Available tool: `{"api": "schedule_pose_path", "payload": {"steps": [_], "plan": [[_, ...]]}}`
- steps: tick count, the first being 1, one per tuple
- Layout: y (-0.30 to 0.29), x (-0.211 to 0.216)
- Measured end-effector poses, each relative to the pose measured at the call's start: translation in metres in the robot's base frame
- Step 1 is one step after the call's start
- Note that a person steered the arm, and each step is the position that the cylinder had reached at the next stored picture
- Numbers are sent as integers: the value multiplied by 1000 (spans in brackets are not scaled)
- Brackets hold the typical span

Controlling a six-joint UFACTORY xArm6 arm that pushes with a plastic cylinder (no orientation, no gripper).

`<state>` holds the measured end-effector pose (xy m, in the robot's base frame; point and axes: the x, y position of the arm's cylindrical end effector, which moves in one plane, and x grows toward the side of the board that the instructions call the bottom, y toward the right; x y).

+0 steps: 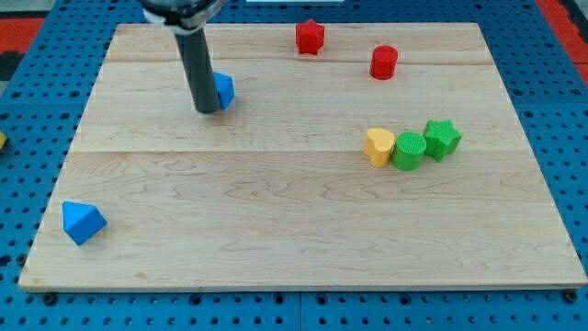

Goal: Move your arm towards the blue triangle

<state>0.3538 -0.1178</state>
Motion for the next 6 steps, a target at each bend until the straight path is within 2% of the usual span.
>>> {"api": "schedule_pose_path", "payload": {"steps": [2, 3, 4, 5, 6], "plan": [[32, -74], [86, -89], [86, -8], [70, 128], [-14, 219]]}}
